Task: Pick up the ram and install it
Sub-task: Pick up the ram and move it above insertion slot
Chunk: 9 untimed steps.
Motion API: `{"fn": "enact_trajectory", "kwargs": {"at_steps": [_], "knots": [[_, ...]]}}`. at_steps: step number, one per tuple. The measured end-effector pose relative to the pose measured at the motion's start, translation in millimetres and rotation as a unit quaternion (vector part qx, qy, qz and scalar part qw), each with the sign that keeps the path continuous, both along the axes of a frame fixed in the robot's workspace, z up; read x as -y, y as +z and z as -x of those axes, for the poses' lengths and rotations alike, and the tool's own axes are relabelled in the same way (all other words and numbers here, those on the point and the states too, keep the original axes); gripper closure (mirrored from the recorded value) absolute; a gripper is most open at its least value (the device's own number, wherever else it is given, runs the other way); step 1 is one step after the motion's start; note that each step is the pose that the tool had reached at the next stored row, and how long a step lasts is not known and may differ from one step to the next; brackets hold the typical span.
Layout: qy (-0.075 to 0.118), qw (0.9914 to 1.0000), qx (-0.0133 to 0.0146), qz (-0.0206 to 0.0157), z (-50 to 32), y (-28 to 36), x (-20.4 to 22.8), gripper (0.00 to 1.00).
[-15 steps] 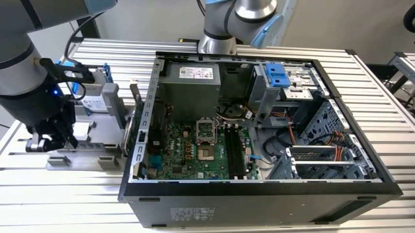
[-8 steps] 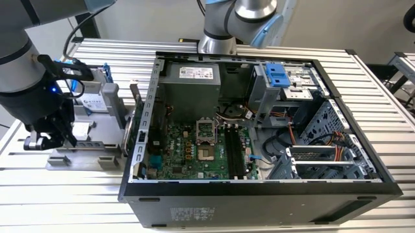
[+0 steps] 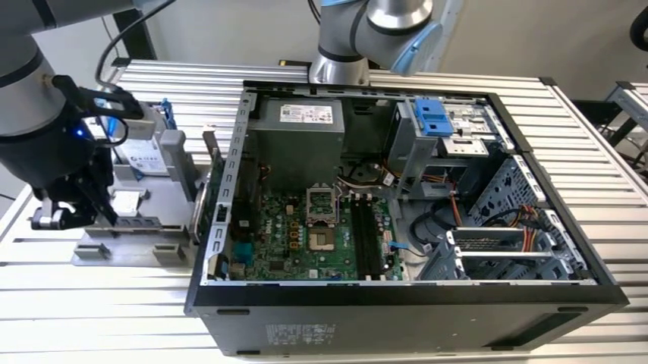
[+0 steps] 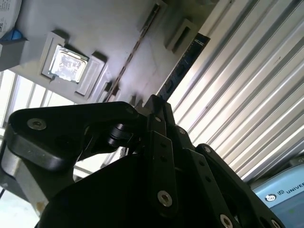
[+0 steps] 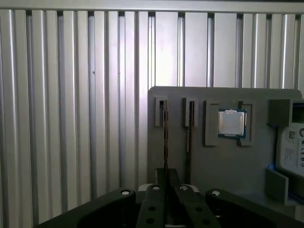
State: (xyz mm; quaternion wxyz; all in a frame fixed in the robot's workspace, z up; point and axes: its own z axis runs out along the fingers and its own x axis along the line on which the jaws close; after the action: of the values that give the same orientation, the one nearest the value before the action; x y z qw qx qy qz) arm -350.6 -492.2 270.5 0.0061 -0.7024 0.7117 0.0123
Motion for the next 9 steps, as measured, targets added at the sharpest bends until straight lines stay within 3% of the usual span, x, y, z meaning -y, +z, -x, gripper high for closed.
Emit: {"fn": "enact_trajectory", "kwargs": {"at_steps": [9], "knots": [[0.000,1.00000,0.0000,0.0000,0.0,10.3,0.0,1.00]]}}
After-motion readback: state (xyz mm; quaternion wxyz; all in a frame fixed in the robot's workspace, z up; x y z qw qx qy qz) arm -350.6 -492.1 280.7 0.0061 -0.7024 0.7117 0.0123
